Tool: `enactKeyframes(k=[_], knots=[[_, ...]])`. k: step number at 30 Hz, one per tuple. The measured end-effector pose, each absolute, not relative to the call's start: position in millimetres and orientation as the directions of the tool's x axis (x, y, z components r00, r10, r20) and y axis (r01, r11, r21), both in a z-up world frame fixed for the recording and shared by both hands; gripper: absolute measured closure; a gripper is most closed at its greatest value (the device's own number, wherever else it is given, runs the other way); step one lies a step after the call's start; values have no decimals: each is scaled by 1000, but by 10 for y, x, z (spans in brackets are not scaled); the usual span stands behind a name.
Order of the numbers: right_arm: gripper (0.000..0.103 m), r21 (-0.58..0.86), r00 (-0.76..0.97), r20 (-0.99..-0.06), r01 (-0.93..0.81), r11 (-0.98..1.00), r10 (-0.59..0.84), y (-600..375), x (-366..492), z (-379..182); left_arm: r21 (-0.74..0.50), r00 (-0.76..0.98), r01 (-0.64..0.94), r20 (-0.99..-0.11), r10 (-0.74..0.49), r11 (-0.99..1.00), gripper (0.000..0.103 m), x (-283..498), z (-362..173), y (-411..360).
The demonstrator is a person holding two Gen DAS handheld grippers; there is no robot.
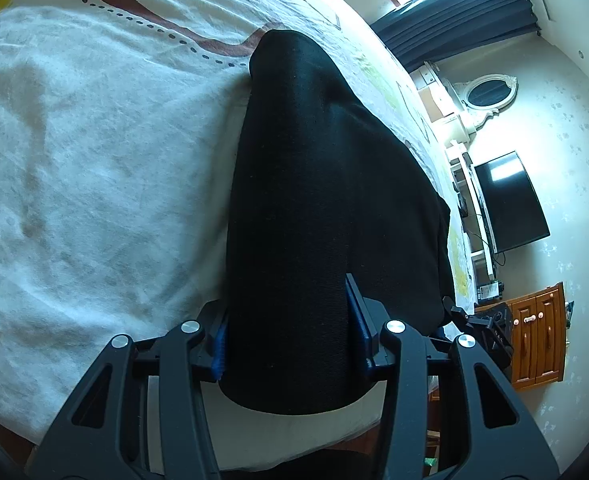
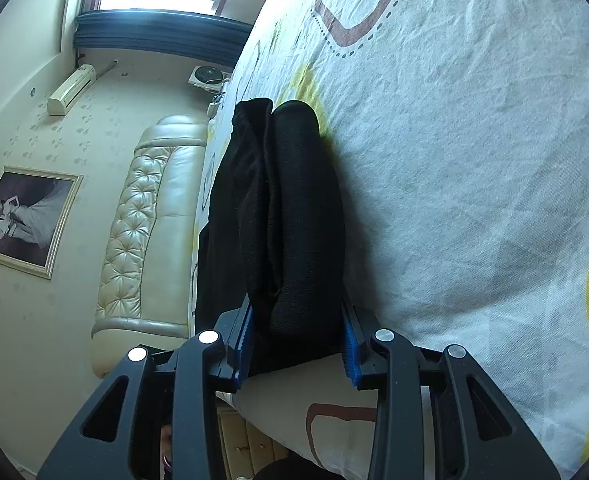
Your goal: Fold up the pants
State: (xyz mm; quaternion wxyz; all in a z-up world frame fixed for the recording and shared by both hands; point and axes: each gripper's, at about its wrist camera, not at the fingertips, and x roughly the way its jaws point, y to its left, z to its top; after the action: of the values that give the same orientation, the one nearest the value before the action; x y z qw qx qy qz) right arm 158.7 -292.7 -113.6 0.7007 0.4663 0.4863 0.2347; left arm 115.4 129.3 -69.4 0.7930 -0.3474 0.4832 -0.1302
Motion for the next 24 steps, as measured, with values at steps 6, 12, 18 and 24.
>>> enactKeyframes(k=[6,12,18,24], knots=[[66,882,417,-463,128,454,782,-2921,1563,-1132,-676,498,-126,-676,-543,726,57,1158,-688,1294],[66,883,418,-462,132,451,782,-2914,1558,-1153,-677,498,-123,-674,-545,725,57,1152,-693,1293],[66,886,419,-456,137,442,785,-2930,1545,-1184,-683,496,-123,-671,-552,720,57,1156,-698,1301],[62,897,413,-439,144,418,798,-2955,1561,-1223,-705,491,-120,-654,-575,699,46,1156,-757,1357]])
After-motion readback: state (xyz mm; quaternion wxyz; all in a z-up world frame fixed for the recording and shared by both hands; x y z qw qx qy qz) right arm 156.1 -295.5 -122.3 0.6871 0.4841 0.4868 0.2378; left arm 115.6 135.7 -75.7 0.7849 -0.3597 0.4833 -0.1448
